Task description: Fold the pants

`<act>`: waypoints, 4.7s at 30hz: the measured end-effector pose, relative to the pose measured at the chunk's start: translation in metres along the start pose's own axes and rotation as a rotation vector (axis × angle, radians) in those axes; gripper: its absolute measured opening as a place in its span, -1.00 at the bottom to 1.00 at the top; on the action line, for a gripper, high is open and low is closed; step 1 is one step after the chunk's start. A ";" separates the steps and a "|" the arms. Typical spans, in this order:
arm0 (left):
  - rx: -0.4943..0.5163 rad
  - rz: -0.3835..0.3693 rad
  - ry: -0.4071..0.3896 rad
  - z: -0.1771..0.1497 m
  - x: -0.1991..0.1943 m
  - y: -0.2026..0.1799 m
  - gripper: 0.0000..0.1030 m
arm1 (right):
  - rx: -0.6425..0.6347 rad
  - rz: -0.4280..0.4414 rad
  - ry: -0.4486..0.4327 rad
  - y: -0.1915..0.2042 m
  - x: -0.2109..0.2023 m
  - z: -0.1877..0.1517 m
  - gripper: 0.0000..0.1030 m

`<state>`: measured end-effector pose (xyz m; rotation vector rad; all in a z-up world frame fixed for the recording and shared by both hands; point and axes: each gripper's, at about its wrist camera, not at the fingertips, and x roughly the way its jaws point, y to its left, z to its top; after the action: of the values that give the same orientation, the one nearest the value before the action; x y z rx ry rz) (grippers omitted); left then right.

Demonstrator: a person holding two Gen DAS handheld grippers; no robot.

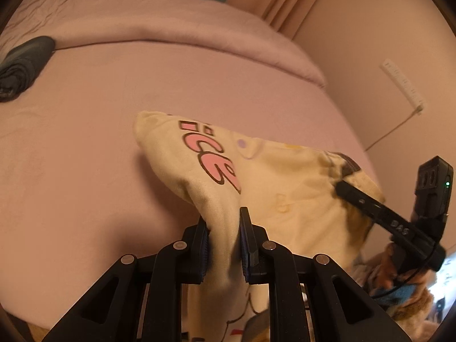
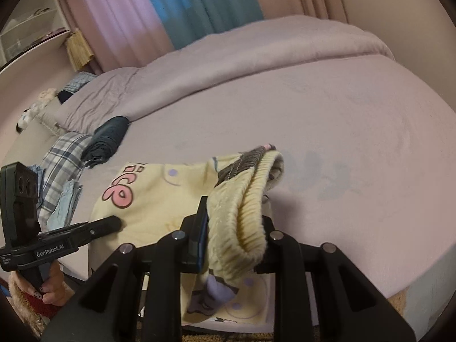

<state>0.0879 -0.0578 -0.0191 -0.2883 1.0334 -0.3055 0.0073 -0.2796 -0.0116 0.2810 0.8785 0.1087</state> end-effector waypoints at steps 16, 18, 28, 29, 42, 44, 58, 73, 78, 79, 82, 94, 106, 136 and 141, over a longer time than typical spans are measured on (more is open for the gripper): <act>-0.100 0.115 0.165 -0.013 0.040 0.073 -0.45 | 0.043 -0.098 0.249 -0.042 0.038 -0.053 0.32; -0.119 0.107 0.143 -0.012 0.031 0.076 -0.45 | 0.056 -0.091 0.238 -0.050 0.036 -0.048 0.35; -0.171 0.005 0.201 -0.046 0.039 0.097 -0.37 | 0.111 0.132 0.295 -0.036 0.087 -0.035 0.45; -0.184 -0.016 0.186 -0.048 0.038 0.099 -0.37 | 0.120 0.156 0.284 -0.034 0.093 -0.037 0.45; -0.136 0.002 0.099 -0.035 0.046 0.089 -0.70 | 0.038 0.032 0.232 -0.006 0.096 -0.039 -0.55; -0.126 0.005 0.075 -0.034 0.034 0.084 -0.71 | -0.003 0.000 0.206 0.004 0.089 -0.038 -0.57; -0.064 -0.011 -0.126 0.032 -0.028 0.085 -0.71 | -0.125 0.070 -0.038 0.044 0.049 0.050 -0.58; -0.185 0.137 0.069 0.037 0.057 0.158 -0.26 | -0.127 0.038 0.208 0.013 0.179 0.044 -0.50; -0.192 0.151 0.065 0.031 0.049 0.161 -0.18 | -0.151 0.010 0.214 0.015 0.172 0.045 -0.32; -0.189 0.158 0.062 0.028 0.046 0.162 -0.18 | -0.160 -0.019 0.209 0.015 0.169 0.045 -0.19; -0.194 0.168 0.064 0.030 0.043 0.154 -0.18 | -0.176 -0.173 0.187 0.016 0.163 0.049 0.47; -0.157 0.243 -0.039 0.014 -0.023 0.115 0.09 | -0.266 -0.223 0.074 0.035 0.099 0.042 0.51; -0.099 0.300 -0.260 0.001 -0.092 0.045 0.77 | -0.311 -0.133 -0.133 0.076 0.008 0.038 0.65; -0.101 0.407 -0.191 -0.028 -0.070 0.033 0.77 | -0.310 -0.113 -0.122 0.099 -0.010 -0.004 0.74; -0.105 0.400 -0.192 -0.027 -0.073 0.037 0.77 | -0.317 -0.133 -0.112 0.103 -0.007 -0.008 0.74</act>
<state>0.0334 0.0015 0.0113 -0.1953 0.8944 0.1361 -0.0013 -0.1803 0.0180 -0.0673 0.7540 0.1056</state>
